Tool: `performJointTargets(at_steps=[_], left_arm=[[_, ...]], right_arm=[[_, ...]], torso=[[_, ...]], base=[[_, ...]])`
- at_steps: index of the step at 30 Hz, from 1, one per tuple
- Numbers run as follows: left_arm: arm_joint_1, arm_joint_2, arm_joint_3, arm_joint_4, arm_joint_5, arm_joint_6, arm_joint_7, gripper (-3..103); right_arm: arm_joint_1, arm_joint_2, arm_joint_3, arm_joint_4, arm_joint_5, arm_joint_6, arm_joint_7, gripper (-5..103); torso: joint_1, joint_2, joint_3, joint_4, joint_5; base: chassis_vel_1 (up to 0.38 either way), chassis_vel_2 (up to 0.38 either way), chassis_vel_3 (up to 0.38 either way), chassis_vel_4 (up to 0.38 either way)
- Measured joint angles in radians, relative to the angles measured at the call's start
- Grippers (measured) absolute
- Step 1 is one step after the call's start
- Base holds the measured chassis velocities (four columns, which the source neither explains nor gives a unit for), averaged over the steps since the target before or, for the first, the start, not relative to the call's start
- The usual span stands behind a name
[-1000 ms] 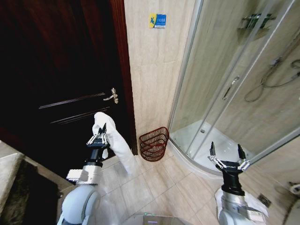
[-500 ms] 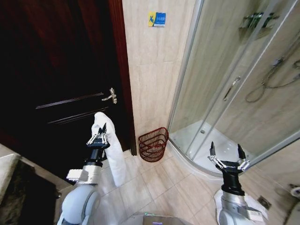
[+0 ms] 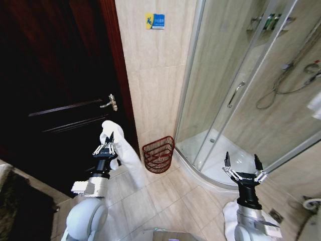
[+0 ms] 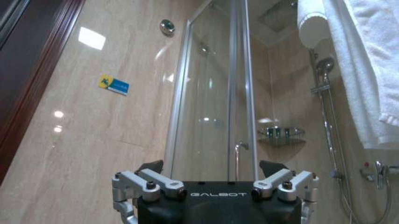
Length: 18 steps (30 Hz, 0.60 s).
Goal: Discard the used towel into the hamper.
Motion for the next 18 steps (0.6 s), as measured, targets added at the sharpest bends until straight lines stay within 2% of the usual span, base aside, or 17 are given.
performJointTargets(at_steps=[8, 11, 14, 15, 18], left_arm=[[0.000, 0.000, 0.001, 0.001, 0.000, -0.001, 0.000, 2], [-0.009, 0.003, 0.017, 0.032, 0.000, -0.020, 0.004, 2], [-0.038, 0.014, 0.076, 0.139, 0.000, -0.084, 0.024, 2], [-0.038, 0.014, 0.076, 0.139, 0.000, -0.084, 0.024, 2], [-0.073, 0.027, 0.145, 0.266, -0.001, -0.162, 0.047, 2]], right_arm=[[0.000, 0.000, 0.000, 0.000, 0.000, 0.000, 0.000, 100], [0.000, 0.000, 0.000, 0.000, 0.000, 0.000, 0.000, 100], [0.000, 0.000, 0.000, 0.000, 0.000, 0.000, 0.000, 100], [0.000, 0.000, 0.000, 0.000, 0.000, 0.000, 0.000, 100], [0.000, 0.000, 0.000, 0.000, 0.000, 0.000, 0.000, 100]], torso=[[0.000, 0.000, 0.000, 0.0000, 0.0004], [0.000, 0.000, 0.000, 0.0001, 0.0007], [0.000, 0.000, 0.000, 0.0000, 0.0003], [0.000, 0.000, 0.000, 0.0000, 0.0003], [0.000, 0.000, 0.000, 0.0000, 0.0003]], base=[[0.000, 0.000, 0.000, 0.000], [0.000, 0.000, 0.000, 0.000], [0.000, 0.000, 0.000, 0.000], [0.000, 0.000, 0.000, 0.000], [0.000, 0.000, 0.000, 0.000]])
